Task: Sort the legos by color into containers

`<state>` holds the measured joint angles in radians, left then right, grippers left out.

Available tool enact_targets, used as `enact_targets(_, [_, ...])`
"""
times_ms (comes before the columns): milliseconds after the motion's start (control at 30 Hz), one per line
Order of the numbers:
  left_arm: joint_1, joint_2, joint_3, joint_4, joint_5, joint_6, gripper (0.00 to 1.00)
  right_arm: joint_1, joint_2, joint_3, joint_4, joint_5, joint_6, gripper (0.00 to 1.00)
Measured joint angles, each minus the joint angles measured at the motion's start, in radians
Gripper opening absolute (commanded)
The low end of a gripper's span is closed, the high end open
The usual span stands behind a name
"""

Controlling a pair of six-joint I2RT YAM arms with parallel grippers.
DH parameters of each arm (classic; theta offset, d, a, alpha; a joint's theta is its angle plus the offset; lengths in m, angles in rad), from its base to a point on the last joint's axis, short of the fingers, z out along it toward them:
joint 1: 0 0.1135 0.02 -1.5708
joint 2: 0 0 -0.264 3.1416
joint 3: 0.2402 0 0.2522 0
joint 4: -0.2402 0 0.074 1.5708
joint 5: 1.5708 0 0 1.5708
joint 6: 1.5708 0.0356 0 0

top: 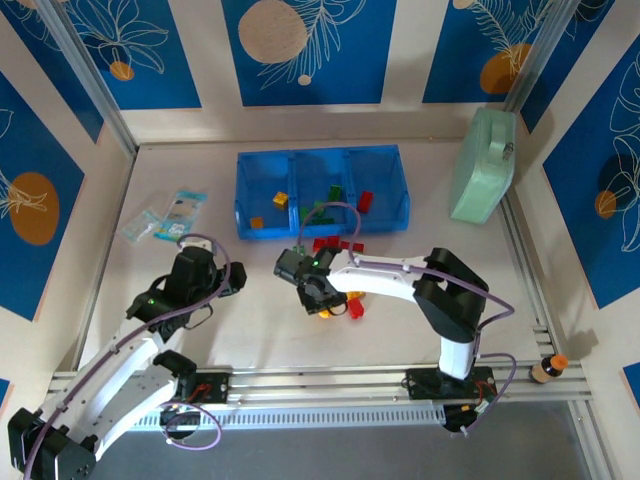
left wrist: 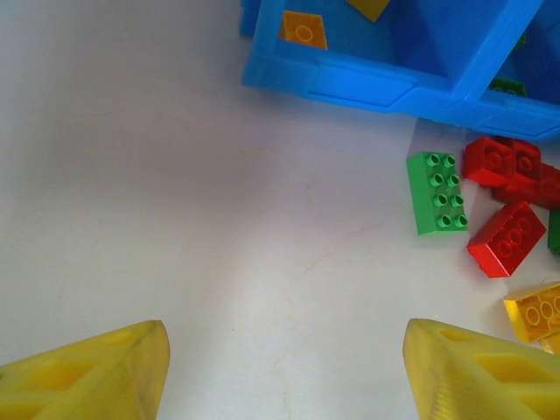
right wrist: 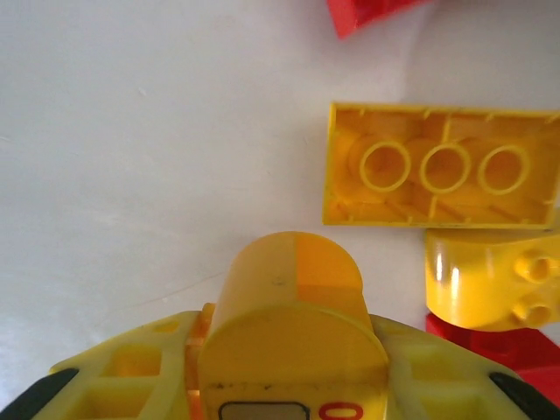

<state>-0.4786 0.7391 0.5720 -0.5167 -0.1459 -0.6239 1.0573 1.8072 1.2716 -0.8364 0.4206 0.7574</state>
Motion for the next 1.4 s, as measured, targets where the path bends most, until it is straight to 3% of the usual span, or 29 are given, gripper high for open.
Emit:
enact_targets(133, [-0.005, 0.0, 0.0, 0.005, 0.011, -0.005, 0.7, -0.081, -0.102, 0.039, -0.013, 0.005, -0.048, 0.31])
enact_targets(367, [-0.064, -0.001, -0.021, 0.03, 0.023, -0.032, 0.7, -0.381, -0.238, 0.117, -0.002, 0.012, -0.161, 0.32])
enact_targets(533, [-0.127, 0.0, -0.048, 0.04, 0.014, -0.06, 0.7, -0.571, -0.221, 0.162, 0.013, -0.029, -0.225, 0.31])
enact_targets(633, [-0.164, 0.0, -0.055, 0.04, -0.002, -0.075, 0.7, -0.622, -0.179, 0.207, 0.017, -0.05, -0.25, 0.31])
enact_targets(867, [-0.195, 0.0, -0.066, 0.037, -0.03, -0.093, 0.7, -0.62, -0.101, 0.274, 0.023, -0.103, -0.272, 0.3])
enact_targets(1033, [-0.195, 0.0, -0.072, 0.036, -0.042, -0.104, 0.7, -0.551, -0.061, 0.358, 0.04, -0.153, -0.288, 0.3])
enact_targets(1400, [-0.223, -0.016, -0.072, 0.016, -0.043, -0.106, 0.69, -0.372, 0.398, 1.033, -0.026, -0.242, -0.343, 0.29])
